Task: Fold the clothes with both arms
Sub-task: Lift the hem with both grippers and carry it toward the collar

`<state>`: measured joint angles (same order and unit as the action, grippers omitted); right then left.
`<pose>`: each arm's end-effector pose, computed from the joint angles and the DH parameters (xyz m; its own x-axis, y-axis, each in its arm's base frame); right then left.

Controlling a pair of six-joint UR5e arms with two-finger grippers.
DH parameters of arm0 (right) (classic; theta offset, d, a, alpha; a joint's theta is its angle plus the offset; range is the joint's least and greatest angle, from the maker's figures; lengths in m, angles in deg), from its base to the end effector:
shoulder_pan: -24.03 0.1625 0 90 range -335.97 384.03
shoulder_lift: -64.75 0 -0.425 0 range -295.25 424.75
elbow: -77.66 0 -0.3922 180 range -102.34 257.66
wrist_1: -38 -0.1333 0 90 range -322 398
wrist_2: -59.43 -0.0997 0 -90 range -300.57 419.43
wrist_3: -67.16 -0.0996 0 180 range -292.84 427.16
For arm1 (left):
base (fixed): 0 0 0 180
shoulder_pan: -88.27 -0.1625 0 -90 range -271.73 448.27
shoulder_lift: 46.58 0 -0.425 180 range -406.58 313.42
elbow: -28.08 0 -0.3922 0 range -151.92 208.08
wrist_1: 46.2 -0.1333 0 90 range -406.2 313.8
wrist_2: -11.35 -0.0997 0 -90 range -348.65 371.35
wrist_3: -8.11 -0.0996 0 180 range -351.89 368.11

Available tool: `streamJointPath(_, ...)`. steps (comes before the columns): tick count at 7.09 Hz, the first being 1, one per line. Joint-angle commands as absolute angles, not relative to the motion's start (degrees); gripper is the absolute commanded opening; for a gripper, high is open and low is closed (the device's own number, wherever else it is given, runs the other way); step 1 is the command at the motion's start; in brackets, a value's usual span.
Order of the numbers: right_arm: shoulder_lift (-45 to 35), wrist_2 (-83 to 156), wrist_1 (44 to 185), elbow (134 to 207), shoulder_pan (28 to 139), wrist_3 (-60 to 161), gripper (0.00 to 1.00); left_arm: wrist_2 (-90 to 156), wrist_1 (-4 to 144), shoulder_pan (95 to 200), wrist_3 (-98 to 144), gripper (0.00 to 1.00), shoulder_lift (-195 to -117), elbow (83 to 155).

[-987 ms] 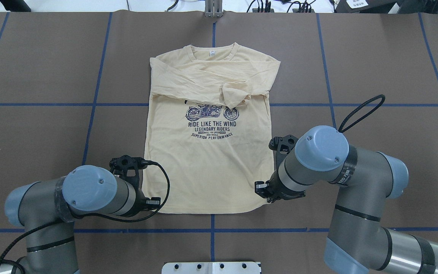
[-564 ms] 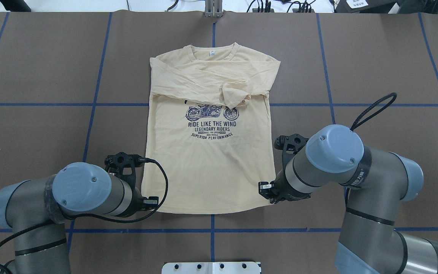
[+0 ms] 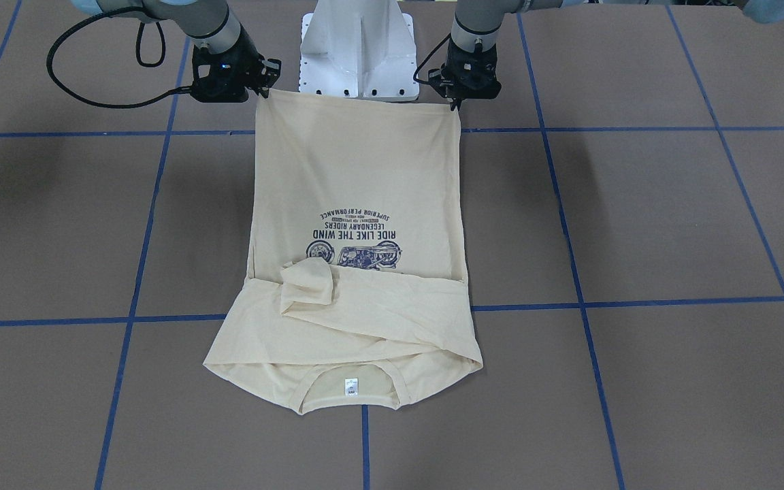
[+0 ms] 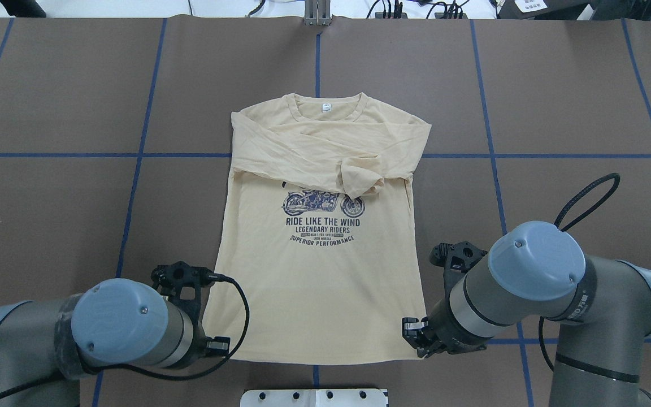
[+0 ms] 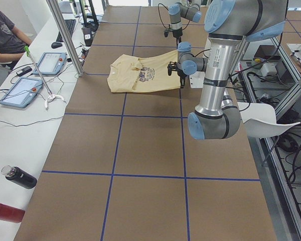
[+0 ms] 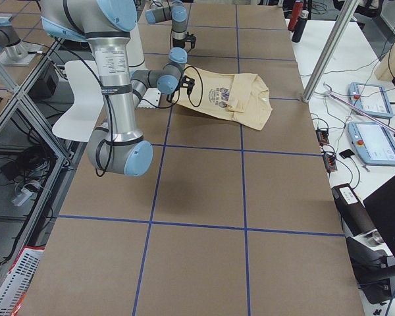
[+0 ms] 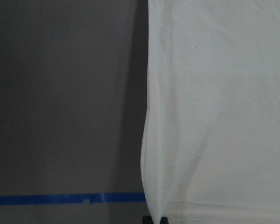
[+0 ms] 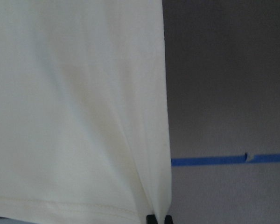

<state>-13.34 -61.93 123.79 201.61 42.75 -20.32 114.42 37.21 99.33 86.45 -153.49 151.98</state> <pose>-0.4380 -0.2344 0.2750 0.6027 0.1646 0.7808 0.1305 0.9450 -0.3000 0.4798 -0.2067 0.2651 0.6953 0.0647 -0.7158 -0.1107 0.9937 -0.0178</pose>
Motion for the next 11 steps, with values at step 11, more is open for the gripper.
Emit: streamJointPath(11,-1.1,-65.37,123.16,187.98,73.94,-15.11,0.0,123.76,40.51,129.13,73.94,0.0,-165.93,143.42)
